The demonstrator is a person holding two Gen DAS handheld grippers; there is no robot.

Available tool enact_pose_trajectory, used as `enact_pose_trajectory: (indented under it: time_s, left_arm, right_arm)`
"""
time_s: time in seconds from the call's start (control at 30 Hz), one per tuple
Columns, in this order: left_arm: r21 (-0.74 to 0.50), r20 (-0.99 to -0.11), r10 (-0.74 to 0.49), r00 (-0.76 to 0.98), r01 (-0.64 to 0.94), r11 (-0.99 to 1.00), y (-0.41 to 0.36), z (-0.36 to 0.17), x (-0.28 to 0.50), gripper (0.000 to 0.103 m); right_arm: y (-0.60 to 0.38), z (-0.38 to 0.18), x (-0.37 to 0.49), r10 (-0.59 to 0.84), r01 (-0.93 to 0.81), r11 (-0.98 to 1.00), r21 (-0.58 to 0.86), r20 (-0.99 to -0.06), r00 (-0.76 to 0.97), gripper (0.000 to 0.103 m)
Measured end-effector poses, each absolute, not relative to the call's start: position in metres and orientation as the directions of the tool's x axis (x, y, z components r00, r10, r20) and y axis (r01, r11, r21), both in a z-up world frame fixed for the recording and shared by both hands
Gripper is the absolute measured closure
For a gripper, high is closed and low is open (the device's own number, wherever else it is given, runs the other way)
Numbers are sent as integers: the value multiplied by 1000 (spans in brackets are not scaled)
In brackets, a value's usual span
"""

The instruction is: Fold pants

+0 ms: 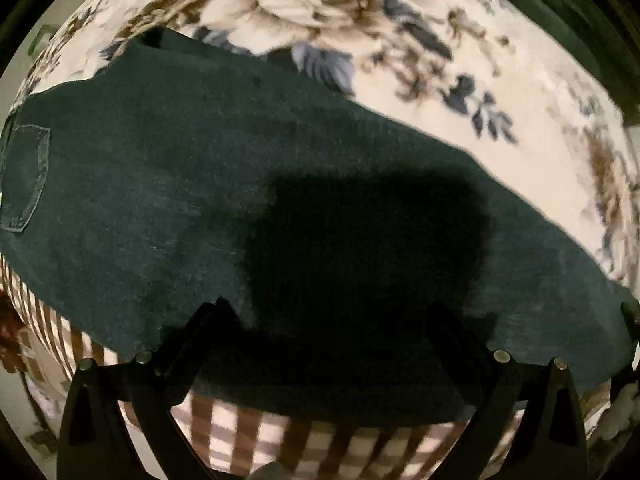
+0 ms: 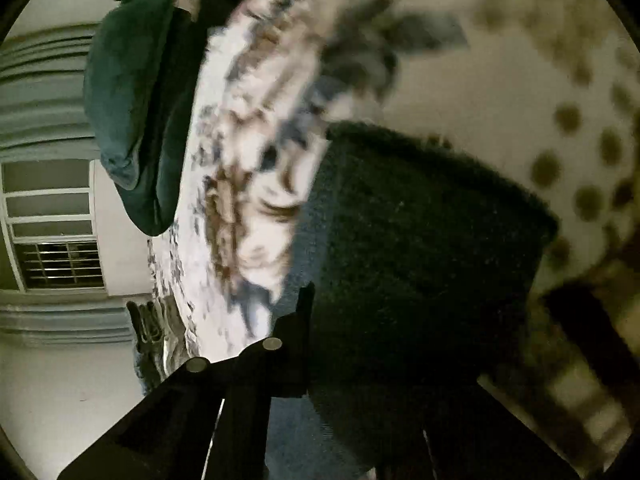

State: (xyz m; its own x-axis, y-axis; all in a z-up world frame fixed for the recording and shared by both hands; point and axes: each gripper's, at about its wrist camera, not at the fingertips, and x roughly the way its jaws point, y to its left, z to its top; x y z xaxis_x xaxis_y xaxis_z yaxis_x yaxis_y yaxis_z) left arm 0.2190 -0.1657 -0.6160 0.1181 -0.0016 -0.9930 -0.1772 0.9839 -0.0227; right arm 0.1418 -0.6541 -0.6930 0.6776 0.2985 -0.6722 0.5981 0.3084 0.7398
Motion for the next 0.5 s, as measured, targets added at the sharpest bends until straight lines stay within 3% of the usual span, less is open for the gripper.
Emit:
enact_pose_trajectory:
  time_s: [0.23, 0.33, 0.5]
  left_arm:
    - [-115, -983, -68, 172, -277, 954, -108, -565, 194, 0]
    - [-137, -975, -71, 212, -317, 939, -85, -541, 182, 0]
    - [-144, -966, -42, 255, -396, 907, -28, -515, 164, 0]
  right_arm:
    - [-588, -550, 168, 252, 488, 521, 700, -673, 695, 96]
    - [-521, -493, 193, 274, 399, 634, 663, -674, 686, 96]
    - [-365, -451, 229, 304, 221, 820, 528, -729, 613, 96]
